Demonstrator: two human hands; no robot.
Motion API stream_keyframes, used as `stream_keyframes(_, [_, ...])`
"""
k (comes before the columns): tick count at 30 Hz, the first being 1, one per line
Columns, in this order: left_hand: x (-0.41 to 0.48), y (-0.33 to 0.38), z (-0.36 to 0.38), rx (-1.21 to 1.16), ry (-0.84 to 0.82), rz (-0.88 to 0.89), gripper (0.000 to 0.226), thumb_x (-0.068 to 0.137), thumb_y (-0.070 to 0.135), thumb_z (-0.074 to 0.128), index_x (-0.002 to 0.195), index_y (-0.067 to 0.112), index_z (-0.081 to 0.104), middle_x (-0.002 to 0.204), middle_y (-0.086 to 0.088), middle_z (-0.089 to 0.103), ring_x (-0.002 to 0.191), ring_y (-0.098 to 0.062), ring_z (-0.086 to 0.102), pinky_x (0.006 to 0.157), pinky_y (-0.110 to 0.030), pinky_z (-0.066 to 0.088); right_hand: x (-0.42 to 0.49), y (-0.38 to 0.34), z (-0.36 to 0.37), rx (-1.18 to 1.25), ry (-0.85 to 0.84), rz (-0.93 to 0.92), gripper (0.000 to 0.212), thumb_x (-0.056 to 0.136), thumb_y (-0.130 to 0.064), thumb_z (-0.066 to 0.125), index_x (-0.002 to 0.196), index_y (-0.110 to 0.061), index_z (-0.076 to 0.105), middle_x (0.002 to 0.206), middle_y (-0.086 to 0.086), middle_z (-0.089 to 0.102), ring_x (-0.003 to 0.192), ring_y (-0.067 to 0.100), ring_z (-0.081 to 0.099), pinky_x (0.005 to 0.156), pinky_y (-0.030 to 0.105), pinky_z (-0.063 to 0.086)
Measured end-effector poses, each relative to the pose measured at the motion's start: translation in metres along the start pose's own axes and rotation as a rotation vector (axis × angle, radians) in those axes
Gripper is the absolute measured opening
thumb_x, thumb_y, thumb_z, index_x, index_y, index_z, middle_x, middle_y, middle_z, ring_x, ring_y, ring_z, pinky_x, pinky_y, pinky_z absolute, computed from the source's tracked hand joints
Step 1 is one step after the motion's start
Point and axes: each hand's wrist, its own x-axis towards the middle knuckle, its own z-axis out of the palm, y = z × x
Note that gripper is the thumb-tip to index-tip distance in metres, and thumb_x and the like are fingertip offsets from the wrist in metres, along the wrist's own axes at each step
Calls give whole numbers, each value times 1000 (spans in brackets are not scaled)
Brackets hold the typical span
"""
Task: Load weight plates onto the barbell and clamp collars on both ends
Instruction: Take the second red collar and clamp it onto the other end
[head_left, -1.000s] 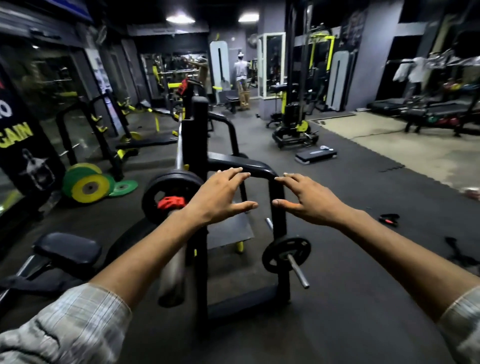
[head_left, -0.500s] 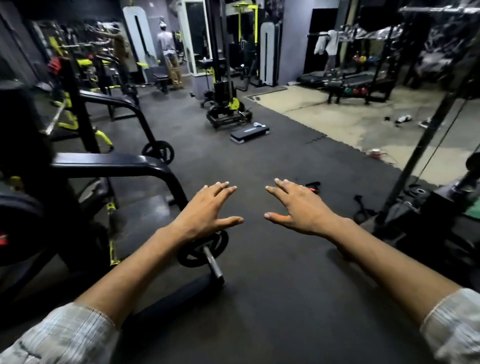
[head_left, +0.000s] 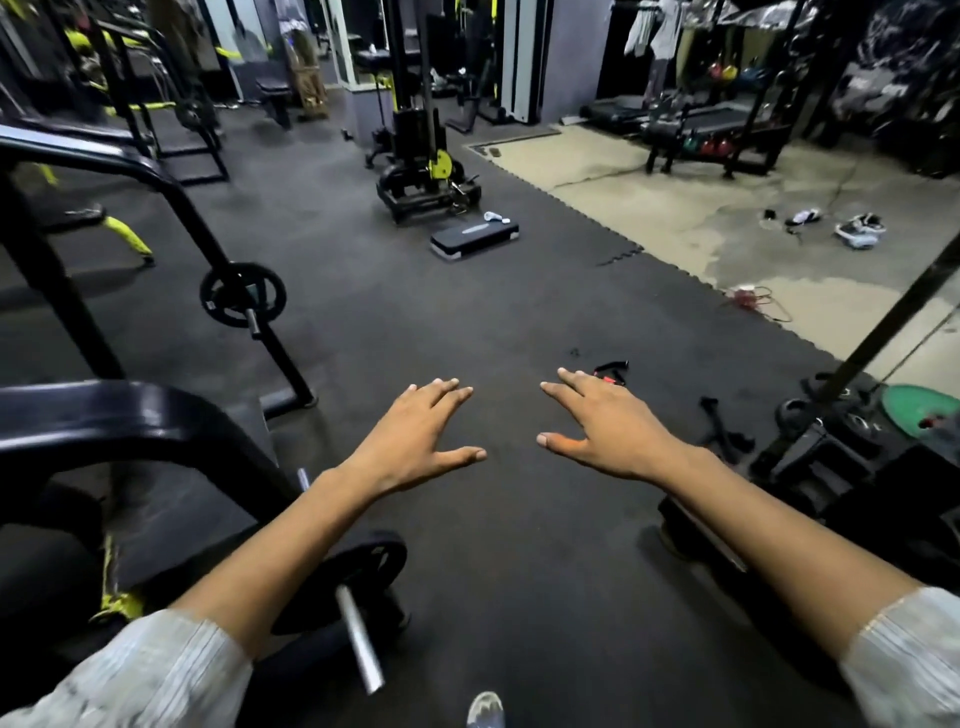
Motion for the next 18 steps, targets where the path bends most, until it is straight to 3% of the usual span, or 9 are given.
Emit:
stream_keyframes(11, [195,-147,3,-1,-40,-134,103,79,86,35,158,20,34,163,-2,37,154,-22,28,127,-44,19,279,62,-2,19,-73,-132,84,94,-73,46,162,-28,29,172,5,24,158,24,26,125,47,31])
stream_keyframes(18, [343,-262,12,-26,-47,-314,104,78,87,34,158,20,32,164,-1,35,155,-19,25,128,-42,16,501,98,-9,29,-124,-269,82,96,-70,49,163,-25,30,172,5,23,159,25,24,125,46,30])
